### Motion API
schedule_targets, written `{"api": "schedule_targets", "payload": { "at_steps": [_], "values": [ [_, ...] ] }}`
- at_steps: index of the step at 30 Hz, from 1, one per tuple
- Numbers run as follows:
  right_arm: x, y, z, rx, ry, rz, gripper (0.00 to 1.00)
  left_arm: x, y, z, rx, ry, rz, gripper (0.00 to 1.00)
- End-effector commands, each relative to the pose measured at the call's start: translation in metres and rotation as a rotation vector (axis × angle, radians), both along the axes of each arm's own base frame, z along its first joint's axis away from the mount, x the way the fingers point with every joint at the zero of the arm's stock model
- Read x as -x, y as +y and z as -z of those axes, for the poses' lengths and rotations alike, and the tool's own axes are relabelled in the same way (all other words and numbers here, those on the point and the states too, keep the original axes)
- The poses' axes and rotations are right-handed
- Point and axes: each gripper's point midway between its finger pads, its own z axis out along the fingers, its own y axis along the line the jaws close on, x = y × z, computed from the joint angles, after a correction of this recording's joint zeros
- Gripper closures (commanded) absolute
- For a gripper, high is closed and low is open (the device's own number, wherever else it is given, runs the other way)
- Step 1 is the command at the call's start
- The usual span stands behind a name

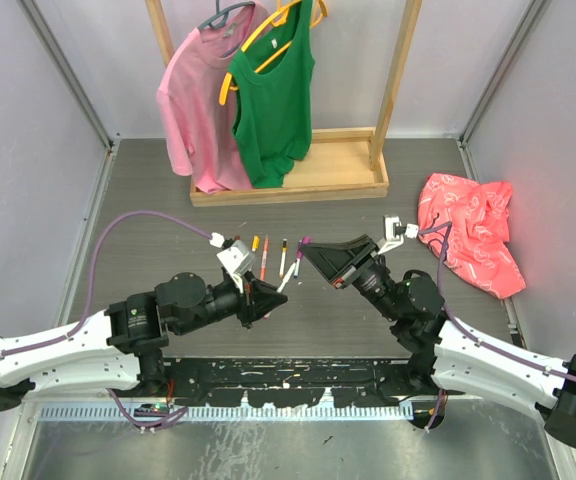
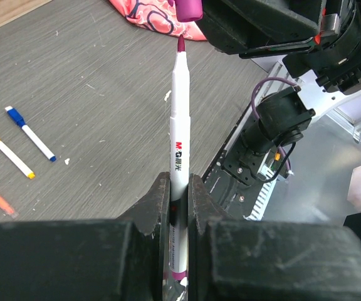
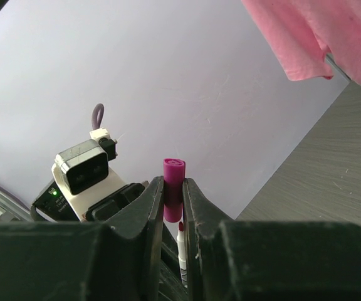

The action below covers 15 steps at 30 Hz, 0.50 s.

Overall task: Insert the pens into the pen caps
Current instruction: Insert the pen cap onto the pen.

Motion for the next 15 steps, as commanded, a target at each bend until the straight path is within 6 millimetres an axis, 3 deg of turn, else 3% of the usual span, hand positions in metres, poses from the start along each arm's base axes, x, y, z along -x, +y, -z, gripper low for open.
{"api": "schedule_targets", "payload": {
  "at_steps": [1,15],
  "values": [
    [0.0029,-0.0024,-0.0273,-0.052,-0.035,-0.008,1.00,0.0001,-0.0053,-0.0238,0.080,-0.033,0.009,1.00],
    [0.0034,0.0045,-0.0198,-0.020,-0.022,-0.031,1.00,-0.0033,-0.0015,-0.0240,0.081,-0.038,-0.015,1.00]
  ]
}}
